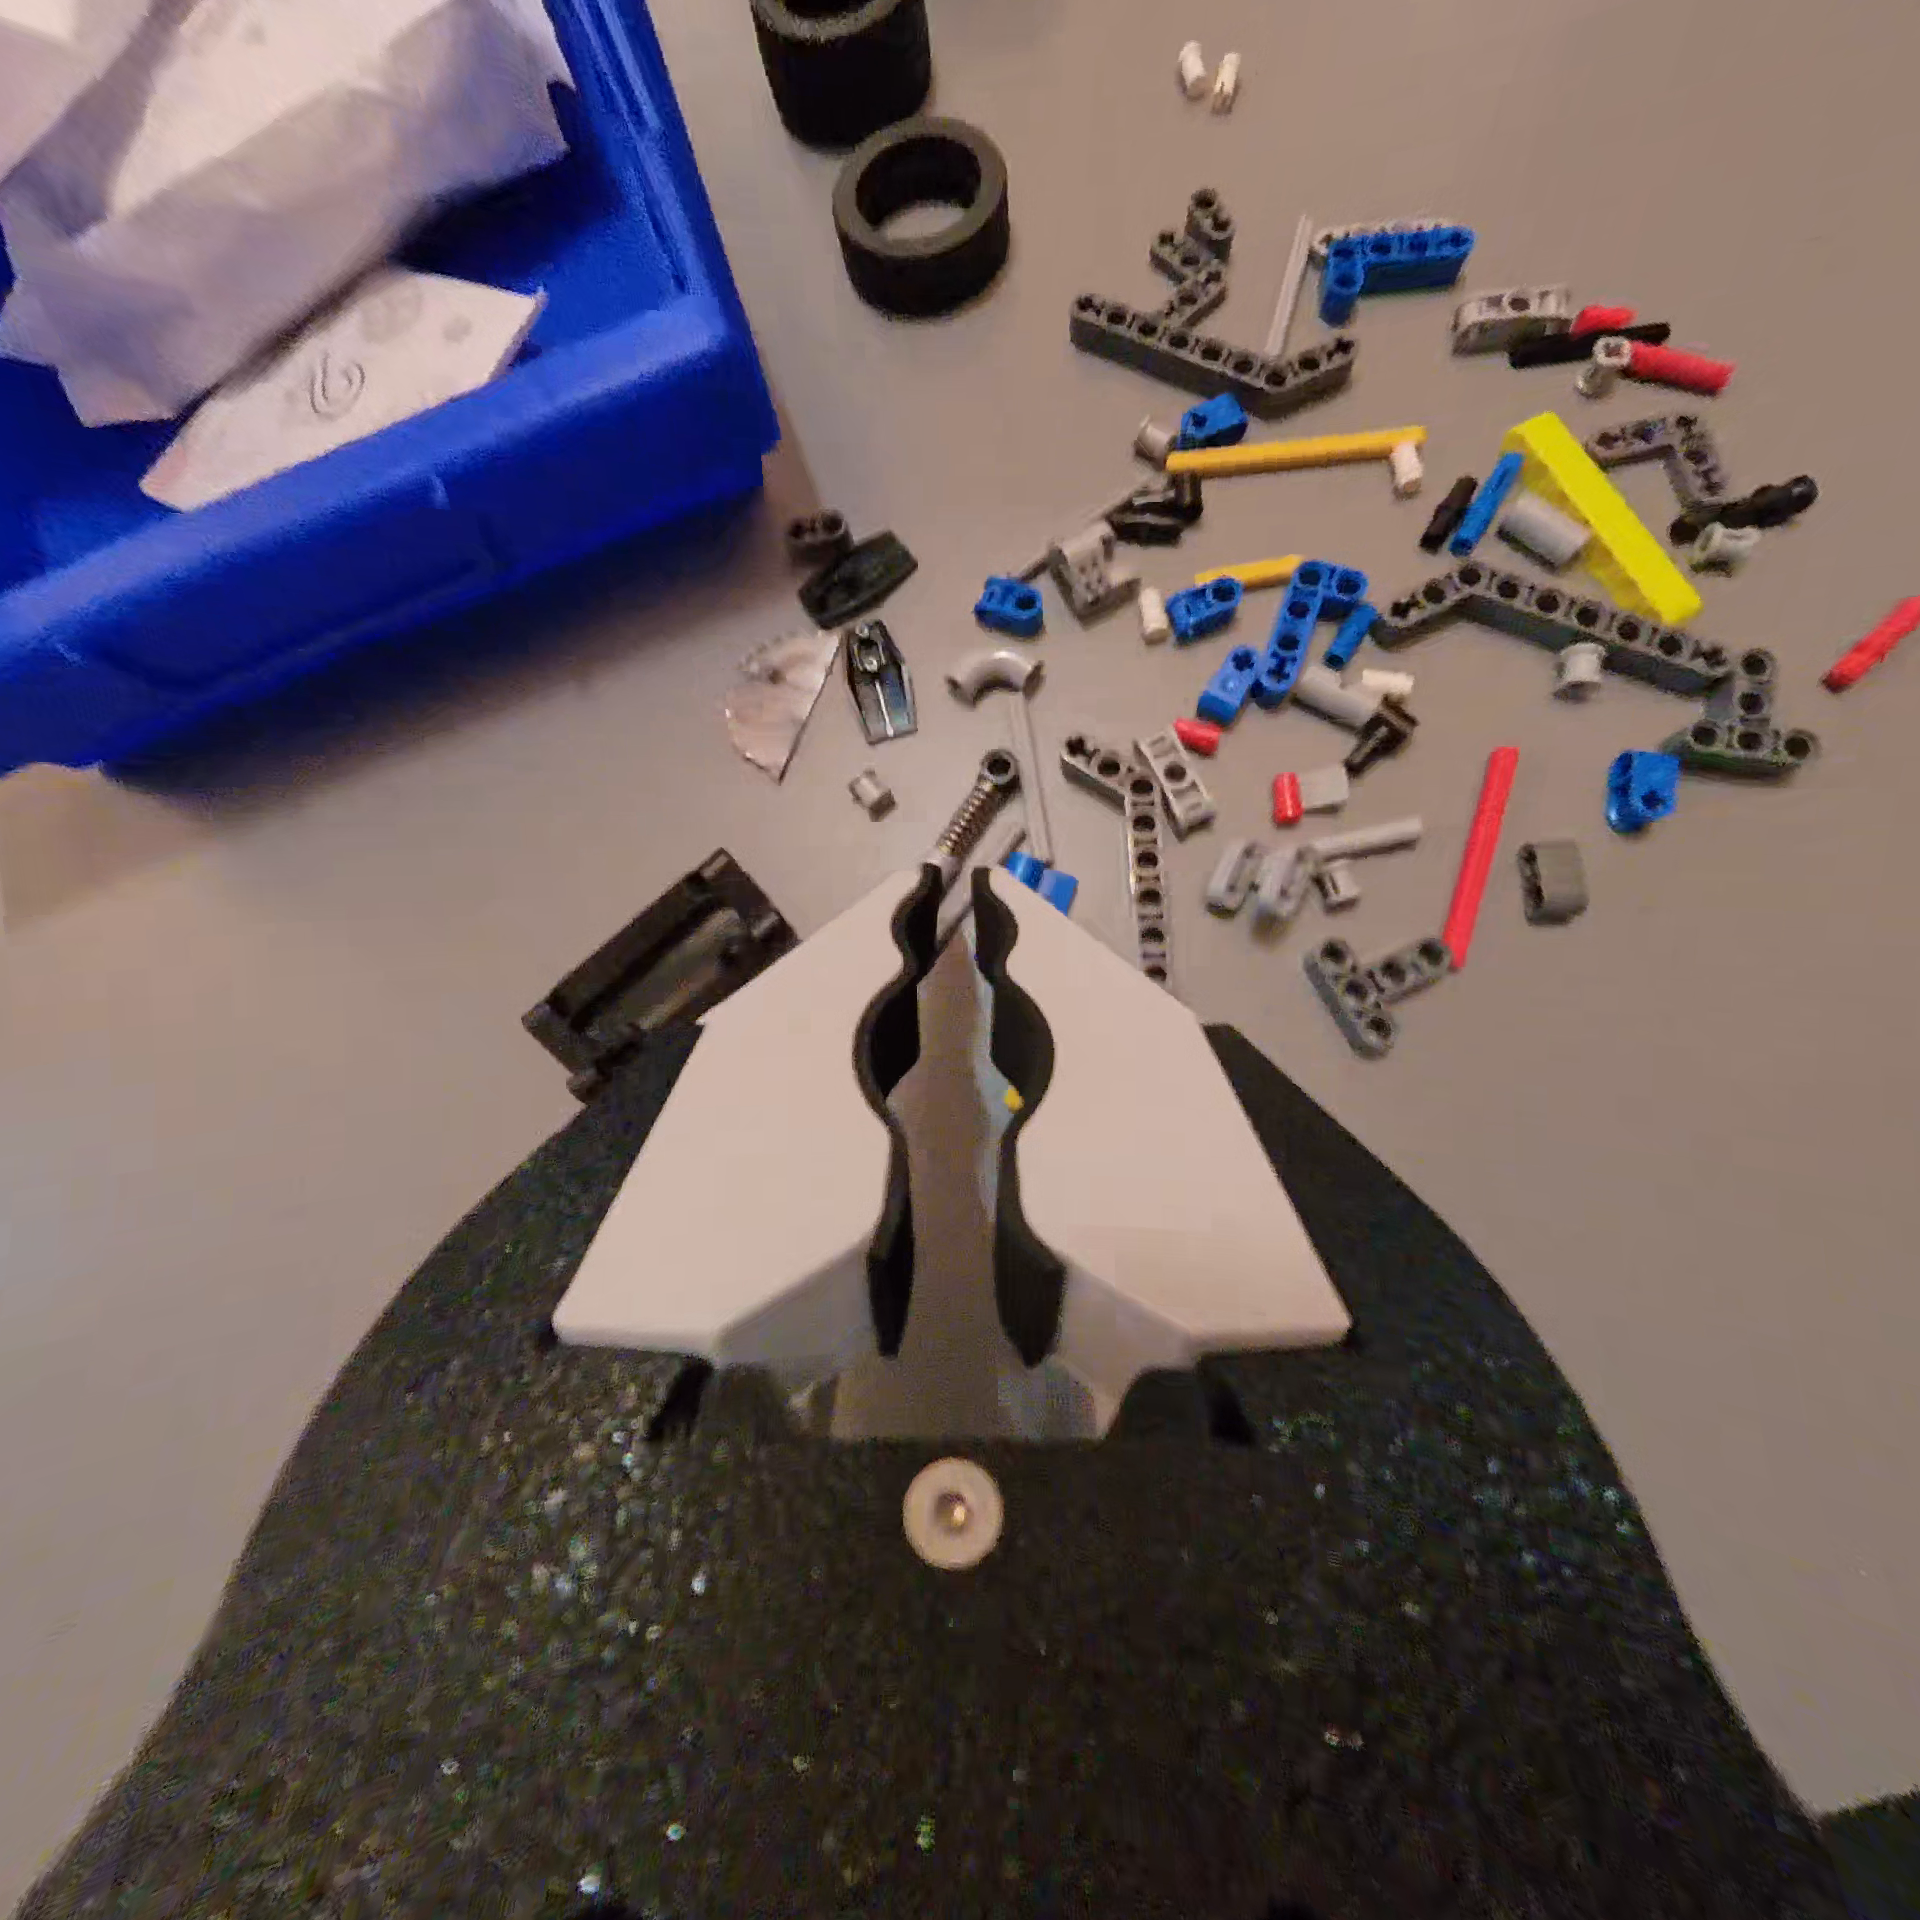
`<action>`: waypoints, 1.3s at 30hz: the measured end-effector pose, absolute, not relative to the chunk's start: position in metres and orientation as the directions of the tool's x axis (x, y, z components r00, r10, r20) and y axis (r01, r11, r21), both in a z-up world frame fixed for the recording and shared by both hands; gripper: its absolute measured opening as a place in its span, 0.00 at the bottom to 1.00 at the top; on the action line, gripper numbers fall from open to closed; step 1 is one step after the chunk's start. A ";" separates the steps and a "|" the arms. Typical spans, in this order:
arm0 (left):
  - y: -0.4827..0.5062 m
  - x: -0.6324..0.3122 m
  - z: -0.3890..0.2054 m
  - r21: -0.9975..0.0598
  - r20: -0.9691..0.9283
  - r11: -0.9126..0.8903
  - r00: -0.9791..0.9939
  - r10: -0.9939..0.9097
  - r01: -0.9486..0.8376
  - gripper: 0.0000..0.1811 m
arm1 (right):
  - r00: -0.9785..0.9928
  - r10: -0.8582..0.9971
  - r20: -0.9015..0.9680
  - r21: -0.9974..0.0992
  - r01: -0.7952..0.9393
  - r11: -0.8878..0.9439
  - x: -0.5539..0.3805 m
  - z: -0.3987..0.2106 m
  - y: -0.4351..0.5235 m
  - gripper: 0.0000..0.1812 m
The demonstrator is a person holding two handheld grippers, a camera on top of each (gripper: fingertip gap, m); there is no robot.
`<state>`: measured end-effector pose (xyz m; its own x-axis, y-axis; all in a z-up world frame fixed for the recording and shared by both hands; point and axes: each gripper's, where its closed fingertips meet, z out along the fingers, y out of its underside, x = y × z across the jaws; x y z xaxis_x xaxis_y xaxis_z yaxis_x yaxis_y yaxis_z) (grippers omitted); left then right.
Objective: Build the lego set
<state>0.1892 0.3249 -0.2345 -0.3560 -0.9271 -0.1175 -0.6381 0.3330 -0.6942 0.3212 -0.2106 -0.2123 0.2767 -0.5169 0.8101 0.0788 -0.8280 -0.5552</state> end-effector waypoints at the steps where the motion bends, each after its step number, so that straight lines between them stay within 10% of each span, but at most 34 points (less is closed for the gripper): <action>1: 0.323 0.182 -0.238 -0.683 -0.099 0.328 -0.363 -0.927 -0.652 0.02 | 0.277 -0.516 0.810 -0.554 0.078 -0.829 0.321 -0.212 -0.211 0.14; 39: 0.307 0.219 -0.205 -0.860 -0.147 0.236 -0.224 -0.964 -0.453 0.04 | 0.236 -0.524 0.818 -0.559 0.109 -0.822 0.320 -0.204 -0.210 0.14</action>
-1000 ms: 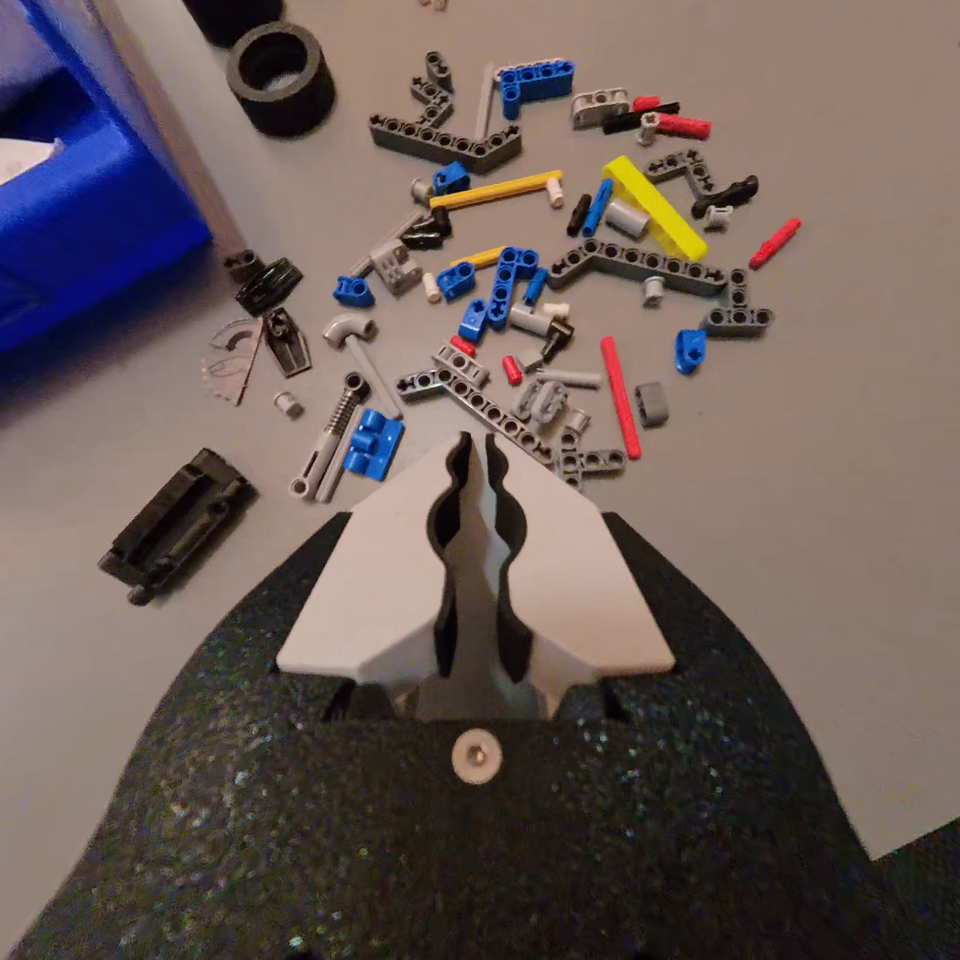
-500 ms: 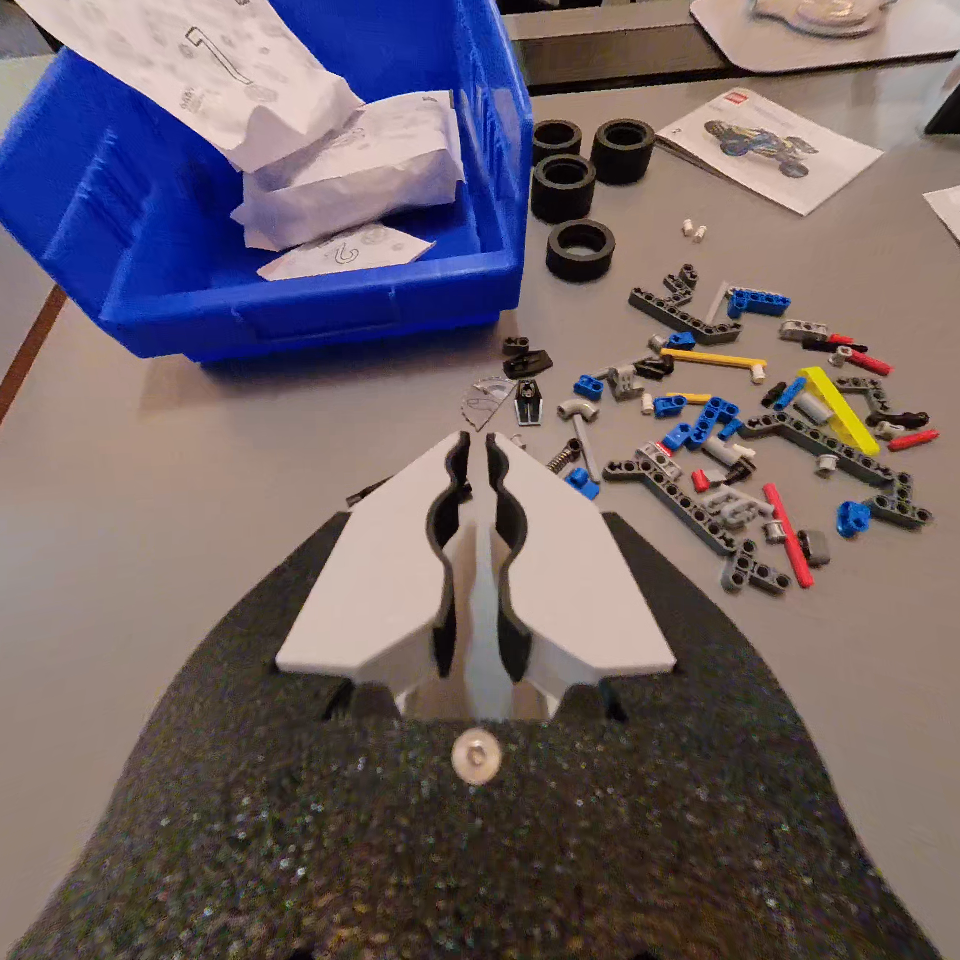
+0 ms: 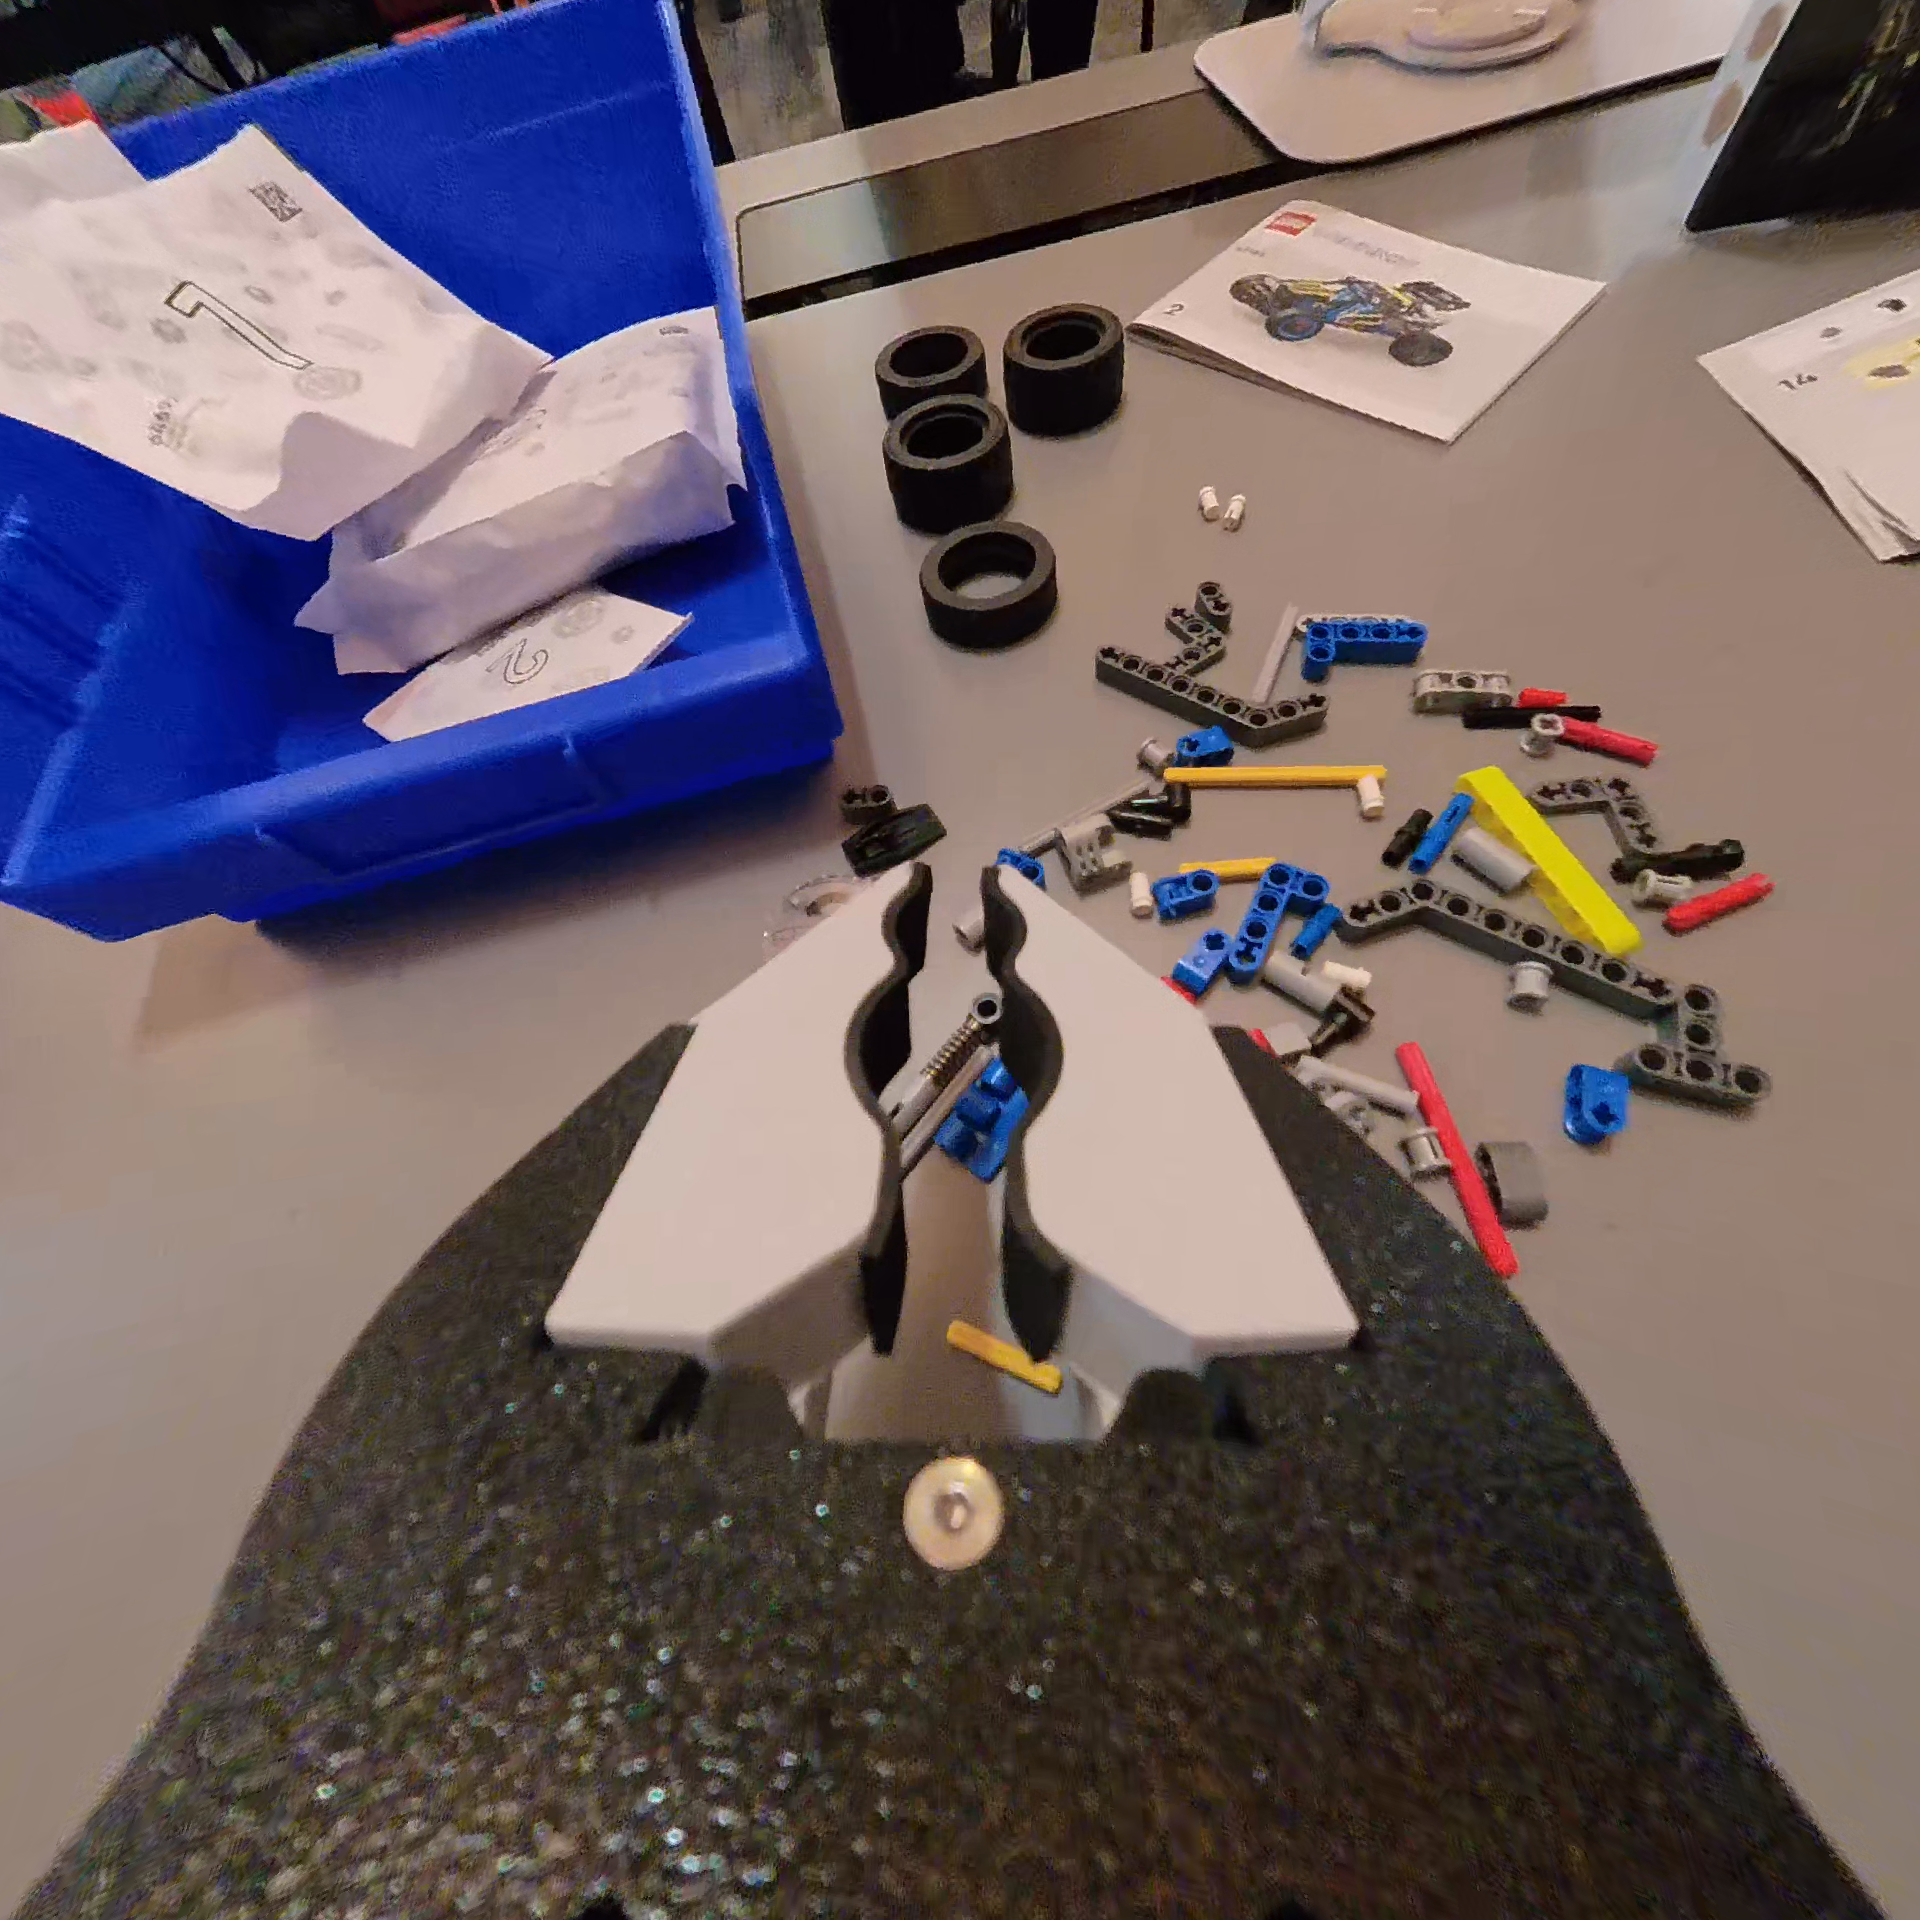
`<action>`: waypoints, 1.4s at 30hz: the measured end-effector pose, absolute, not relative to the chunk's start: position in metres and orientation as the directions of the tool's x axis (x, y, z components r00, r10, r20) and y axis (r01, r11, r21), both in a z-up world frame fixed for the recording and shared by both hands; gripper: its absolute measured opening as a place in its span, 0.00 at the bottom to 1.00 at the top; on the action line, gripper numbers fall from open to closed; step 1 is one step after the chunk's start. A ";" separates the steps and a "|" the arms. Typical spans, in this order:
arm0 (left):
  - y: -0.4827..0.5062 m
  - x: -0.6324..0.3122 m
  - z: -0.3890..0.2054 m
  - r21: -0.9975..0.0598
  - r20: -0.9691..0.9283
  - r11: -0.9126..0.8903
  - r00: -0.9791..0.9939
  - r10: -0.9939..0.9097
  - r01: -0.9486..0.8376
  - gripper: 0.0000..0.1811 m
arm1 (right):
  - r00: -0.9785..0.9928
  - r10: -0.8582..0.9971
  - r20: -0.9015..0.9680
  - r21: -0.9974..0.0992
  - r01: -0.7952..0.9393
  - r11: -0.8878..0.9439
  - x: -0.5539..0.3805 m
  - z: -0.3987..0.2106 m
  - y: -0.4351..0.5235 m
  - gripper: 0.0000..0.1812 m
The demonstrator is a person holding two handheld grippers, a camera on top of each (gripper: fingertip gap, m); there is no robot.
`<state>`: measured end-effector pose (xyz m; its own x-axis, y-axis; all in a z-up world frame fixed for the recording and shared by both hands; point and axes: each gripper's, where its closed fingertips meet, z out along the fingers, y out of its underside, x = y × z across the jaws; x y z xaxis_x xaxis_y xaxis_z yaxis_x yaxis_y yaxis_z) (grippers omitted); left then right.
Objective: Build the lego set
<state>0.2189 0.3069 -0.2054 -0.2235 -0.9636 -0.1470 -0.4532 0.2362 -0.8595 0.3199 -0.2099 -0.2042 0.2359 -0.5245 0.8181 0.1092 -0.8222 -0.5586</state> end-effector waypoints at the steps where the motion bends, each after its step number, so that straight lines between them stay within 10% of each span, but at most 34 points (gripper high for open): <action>1: 0.306 0.220 -0.204 -0.863 -0.142 0.228 -0.216 -0.966 -0.451 0.05 | 0.235 -0.528 0.816 -0.562 0.112 -0.820 0.320 -0.204 -0.210 0.14; 20: 0.285 0.244 -0.169 -0.923 -0.123 0.195 -0.228 -0.966 -0.330 0.11 | 0.244 -0.543 0.803 -0.582 0.131 -0.802 0.319 -0.201 -0.209 0.13; 28: 0.281 0.266 -0.122 -0.972 -0.183 0.203 -0.152 -0.971 -0.122 0.36 | 0.229 -0.538 0.811 -0.573 0.127 -0.810 0.320 -0.201 -0.212 0.13; 42: 0.351 0.235 -0.151 -0.931 -0.158 0.153 -0.014 -0.987 -0.332 0.32 | 0.153 -0.547 0.823 -0.558 0.041 -0.829 0.326 -0.201 -0.233 0.13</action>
